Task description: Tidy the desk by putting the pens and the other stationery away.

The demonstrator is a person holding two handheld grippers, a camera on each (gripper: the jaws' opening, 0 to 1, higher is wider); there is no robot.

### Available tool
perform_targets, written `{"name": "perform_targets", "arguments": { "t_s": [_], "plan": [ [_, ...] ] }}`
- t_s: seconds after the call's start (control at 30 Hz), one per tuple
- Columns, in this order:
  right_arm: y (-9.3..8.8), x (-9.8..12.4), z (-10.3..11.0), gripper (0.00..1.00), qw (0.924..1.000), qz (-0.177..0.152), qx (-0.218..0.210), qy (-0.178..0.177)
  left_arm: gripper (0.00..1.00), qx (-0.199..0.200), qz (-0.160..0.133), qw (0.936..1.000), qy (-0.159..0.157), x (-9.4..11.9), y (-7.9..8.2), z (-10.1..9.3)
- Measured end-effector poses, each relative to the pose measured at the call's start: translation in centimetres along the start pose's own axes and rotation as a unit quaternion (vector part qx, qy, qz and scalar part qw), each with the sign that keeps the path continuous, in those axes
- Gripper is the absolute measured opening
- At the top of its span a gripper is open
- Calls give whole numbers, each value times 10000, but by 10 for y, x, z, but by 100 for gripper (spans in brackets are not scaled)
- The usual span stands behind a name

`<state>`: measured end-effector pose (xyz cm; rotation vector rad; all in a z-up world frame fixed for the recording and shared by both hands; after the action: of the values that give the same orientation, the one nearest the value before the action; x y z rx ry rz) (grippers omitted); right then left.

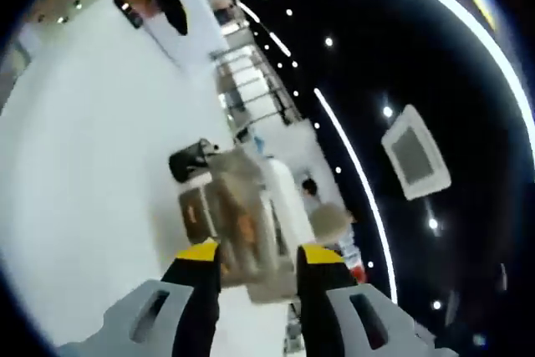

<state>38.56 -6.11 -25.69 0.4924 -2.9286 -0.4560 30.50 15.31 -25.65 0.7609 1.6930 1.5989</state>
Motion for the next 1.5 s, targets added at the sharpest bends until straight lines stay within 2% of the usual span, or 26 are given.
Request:
{"name": "perform_targets", "arguments": {
  "t_s": [0.13,0.23,0.53,0.67,1.07,1.4,1.47,1.5],
  "plan": [
    [0,-13,6,31,9992,137,367,-33,66,0,-11,10000,9,1,0,1],
    [0,-25,12,28,9964,255,801,-110,66,2,-22,10000,13,1,1,1],
    [0,-48,20,21,9922,392,1158,-252,66,3,-40,10000,22,3,1,3],
    [-5,-58,20,19,9860,570,1525,-356,66,9,-44,10000,39,4,1,4],
    [-22,-81,22,16,9832,760,1643,-233,65,7,-55,10000,51,5,2,6],
    [-21,-89,21,9,9796,829,1809,-267,65,12,-52,10000,56,6,2,5],
    [-21,-88,19,7,9800,829,1784,-304,65,7,-50,10000,56,6,2,4],
    [-21,-88,20,7,9825,763,1664,-339,65,6,-49,10000,55,6,2,4]
  ]
}}
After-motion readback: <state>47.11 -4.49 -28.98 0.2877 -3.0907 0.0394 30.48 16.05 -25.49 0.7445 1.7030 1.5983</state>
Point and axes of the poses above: the point that each gripper's makers call its tool centre point, and the gripper's own axes: x roughly backward along the fingers, z roughly to its left, y roughly out of its top, the point moved 1 cm from there along x, roughly backward along the fingers, and after that the axes turned 1 degree about -x, right-handed, at the moved point
